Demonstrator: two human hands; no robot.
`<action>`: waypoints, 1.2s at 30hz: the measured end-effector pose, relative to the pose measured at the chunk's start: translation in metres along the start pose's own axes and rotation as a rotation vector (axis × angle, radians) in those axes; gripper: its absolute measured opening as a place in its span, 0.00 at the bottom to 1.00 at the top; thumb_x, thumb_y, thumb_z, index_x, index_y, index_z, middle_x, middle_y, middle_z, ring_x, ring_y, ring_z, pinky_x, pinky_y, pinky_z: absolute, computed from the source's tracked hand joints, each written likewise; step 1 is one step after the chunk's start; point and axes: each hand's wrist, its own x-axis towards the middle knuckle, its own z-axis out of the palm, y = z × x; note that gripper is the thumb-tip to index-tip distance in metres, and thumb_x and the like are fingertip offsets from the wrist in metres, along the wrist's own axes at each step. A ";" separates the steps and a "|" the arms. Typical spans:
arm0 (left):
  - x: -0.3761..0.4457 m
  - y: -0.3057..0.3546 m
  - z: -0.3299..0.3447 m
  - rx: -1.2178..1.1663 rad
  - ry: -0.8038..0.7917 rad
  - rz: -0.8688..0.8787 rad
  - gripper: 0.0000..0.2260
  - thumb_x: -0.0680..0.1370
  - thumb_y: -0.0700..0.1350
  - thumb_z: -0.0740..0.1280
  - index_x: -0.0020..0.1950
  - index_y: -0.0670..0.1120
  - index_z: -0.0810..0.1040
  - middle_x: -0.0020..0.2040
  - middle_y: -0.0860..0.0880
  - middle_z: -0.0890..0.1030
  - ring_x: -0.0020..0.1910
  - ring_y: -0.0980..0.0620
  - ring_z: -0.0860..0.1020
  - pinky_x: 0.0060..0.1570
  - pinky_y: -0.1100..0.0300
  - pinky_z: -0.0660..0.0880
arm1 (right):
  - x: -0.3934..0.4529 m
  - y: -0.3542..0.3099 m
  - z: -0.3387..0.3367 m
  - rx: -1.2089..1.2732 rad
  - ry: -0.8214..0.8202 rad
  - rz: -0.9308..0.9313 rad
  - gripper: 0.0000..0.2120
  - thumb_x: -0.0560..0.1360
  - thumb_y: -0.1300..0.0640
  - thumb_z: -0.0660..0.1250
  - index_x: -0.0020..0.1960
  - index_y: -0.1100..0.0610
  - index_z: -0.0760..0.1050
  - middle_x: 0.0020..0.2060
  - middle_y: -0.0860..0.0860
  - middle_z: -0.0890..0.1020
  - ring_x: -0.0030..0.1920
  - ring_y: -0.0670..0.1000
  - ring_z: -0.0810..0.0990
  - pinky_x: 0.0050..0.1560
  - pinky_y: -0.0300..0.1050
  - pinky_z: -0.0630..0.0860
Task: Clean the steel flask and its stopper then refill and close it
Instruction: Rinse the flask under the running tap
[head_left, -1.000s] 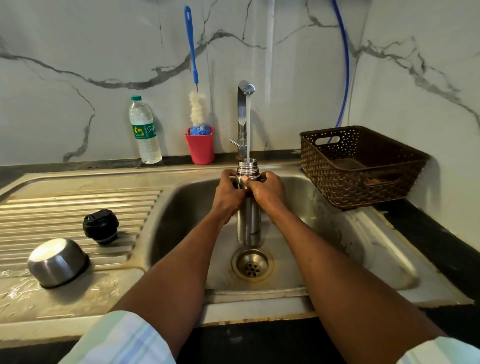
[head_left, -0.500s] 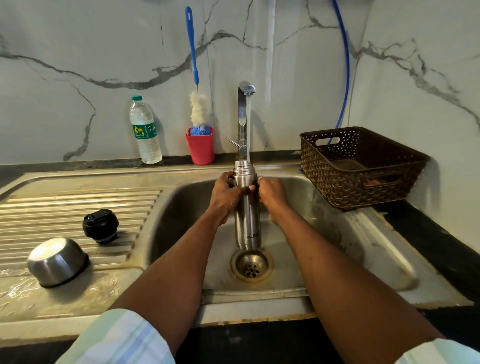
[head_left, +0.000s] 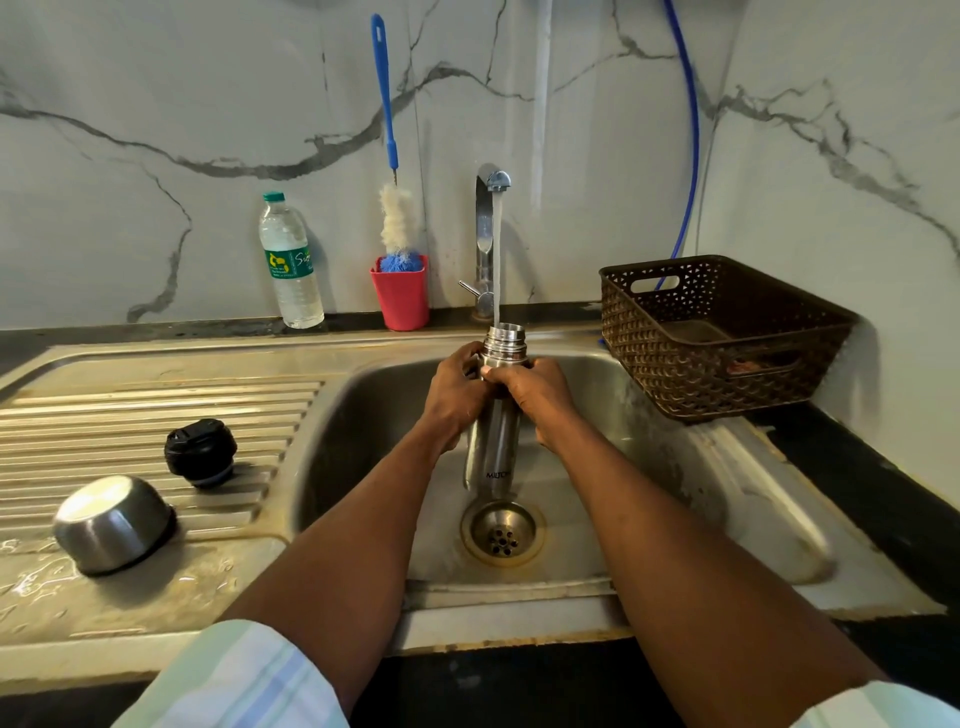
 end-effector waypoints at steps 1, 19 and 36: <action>-0.001 0.001 0.000 0.008 -0.015 0.005 0.23 0.72 0.37 0.71 0.65 0.51 0.77 0.55 0.49 0.84 0.56 0.49 0.82 0.59 0.44 0.78 | 0.000 0.000 0.000 -0.007 0.014 -0.004 0.09 0.67 0.56 0.76 0.44 0.51 0.78 0.44 0.51 0.85 0.45 0.49 0.83 0.49 0.45 0.79; 0.001 0.000 -0.002 -0.206 0.043 -0.082 0.24 0.75 0.37 0.72 0.69 0.49 0.72 0.58 0.45 0.82 0.56 0.48 0.82 0.60 0.47 0.78 | -0.006 -0.009 0.001 -0.036 0.032 -0.019 0.16 0.74 0.40 0.67 0.44 0.53 0.80 0.41 0.53 0.85 0.43 0.55 0.84 0.52 0.56 0.81; 0.010 0.005 -0.015 -0.599 0.471 -0.506 0.23 0.77 0.42 0.72 0.69 0.44 0.68 0.48 0.43 0.77 0.44 0.46 0.77 0.49 0.45 0.79 | -0.008 -0.009 -0.012 -0.114 -0.058 0.489 0.32 0.72 0.28 0.60 0.54 0.58 0.76 0.43 0.57 0.82 0.40 0.57 0.81 0.37 0.47 0.76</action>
